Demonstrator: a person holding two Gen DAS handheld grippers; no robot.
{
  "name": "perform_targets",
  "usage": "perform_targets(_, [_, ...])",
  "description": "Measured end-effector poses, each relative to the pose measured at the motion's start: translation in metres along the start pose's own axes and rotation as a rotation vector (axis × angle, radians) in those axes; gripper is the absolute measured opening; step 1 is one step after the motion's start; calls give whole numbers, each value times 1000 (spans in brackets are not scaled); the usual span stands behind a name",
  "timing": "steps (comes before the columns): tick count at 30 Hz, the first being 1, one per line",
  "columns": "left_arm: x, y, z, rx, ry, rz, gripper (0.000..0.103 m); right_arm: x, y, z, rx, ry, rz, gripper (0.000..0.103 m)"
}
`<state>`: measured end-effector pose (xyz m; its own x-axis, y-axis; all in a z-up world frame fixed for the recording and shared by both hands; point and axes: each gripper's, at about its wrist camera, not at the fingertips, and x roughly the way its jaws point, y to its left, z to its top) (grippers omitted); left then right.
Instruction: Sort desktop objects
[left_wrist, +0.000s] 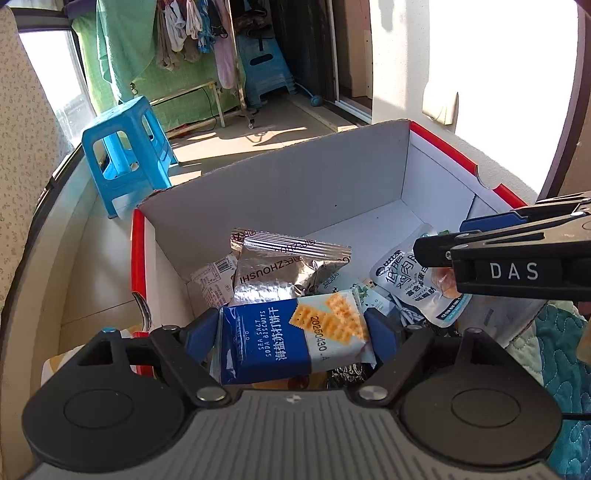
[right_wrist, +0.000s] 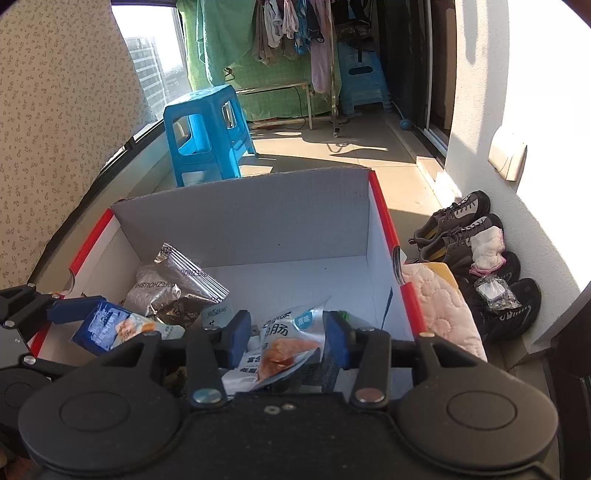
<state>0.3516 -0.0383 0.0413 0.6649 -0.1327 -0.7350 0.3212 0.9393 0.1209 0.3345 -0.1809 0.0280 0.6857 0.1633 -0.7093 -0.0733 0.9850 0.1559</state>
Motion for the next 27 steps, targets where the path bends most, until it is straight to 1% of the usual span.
perform_targets(8, [-11,1,0,-22,-12,4,87,-17,-1,-1,3,-15,17,47])
perform_targets(10, [-14,1,0,-24,-14,8,90,-23,-2,0,4,-24,24,48])
perform_targets(12, [-16,1,2,-34,-14,8,91,-29,-2,0,5,-32,29,49])
perform_targets(14, [-15,1,3,-47,-16,-1,93,-37,-3,0,6,-43,31,50])
perform_targets(16, [-16,-1,3,-50,-25,8,98,-44,-4,-1,5,-54,32,53])
perform_targets(21, [-22,-4,1,-47,-41,19,102,-56,-8,-1,-12,-66,35,55])
perform_targets(27, [-33,-4,-3,-59,-41,23,102,-61,-10,-8,-9,-58,41,55])
